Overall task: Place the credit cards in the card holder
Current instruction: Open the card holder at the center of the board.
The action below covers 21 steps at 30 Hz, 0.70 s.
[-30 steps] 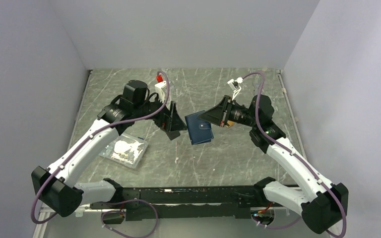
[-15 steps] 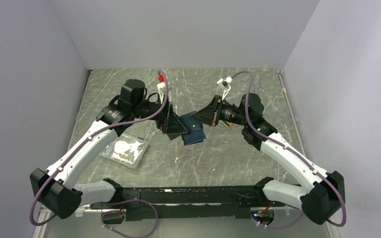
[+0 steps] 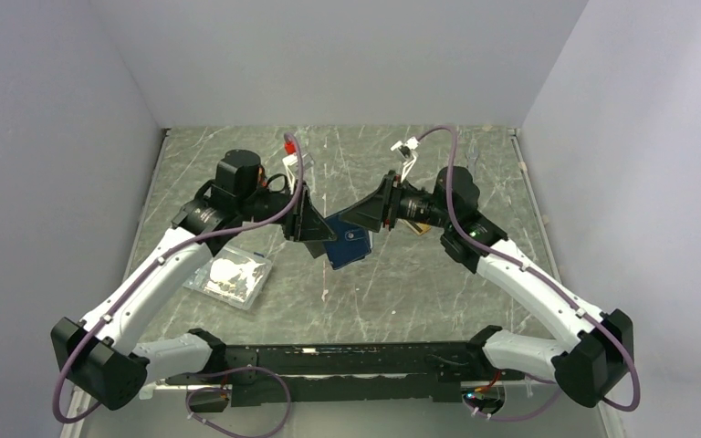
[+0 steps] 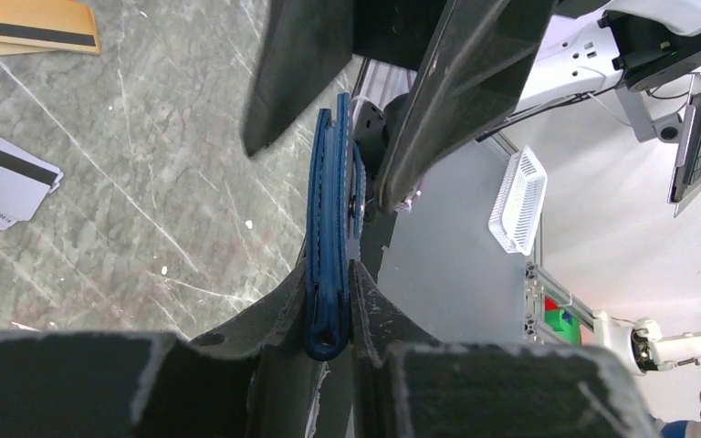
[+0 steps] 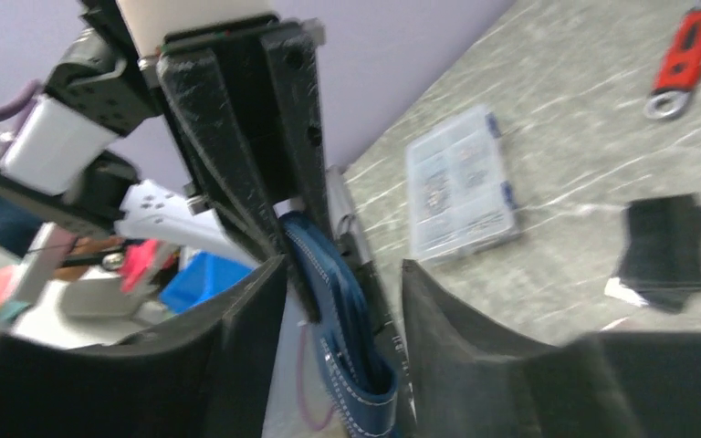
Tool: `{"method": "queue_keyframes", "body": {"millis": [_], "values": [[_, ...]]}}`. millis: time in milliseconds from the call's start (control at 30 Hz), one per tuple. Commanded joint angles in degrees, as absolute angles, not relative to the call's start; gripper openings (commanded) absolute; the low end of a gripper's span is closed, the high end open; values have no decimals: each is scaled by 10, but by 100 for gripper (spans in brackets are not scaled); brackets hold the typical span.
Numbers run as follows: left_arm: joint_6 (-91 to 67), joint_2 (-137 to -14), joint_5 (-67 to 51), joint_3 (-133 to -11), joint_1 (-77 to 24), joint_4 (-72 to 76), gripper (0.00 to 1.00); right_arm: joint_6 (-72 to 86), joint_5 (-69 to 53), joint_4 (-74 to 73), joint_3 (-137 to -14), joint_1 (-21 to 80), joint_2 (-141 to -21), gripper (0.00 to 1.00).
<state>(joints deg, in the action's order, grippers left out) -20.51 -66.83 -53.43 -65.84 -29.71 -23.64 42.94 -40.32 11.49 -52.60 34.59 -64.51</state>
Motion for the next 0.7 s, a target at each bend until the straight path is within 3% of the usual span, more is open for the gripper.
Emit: {"method": "queue_keyframes", "body": {"millis": [0, 100, 267, 667], "values": [[-212, -649, -506, -670, -298, -243, 11, 319, -307, -31, -616, 345, -631, 59], [-228, -645, -474, -661, -287, -254, 4, 260, -228, -113, -636, 346, -601, 66], [-295, -650, -453, -646, -262, -258, 0, 201, -124, -178, -643, 387, -572, 68], [-366, -666, -428, -634, -247, -255, 0, 98, 244, -209, -682, 649, -667, 55]]}}
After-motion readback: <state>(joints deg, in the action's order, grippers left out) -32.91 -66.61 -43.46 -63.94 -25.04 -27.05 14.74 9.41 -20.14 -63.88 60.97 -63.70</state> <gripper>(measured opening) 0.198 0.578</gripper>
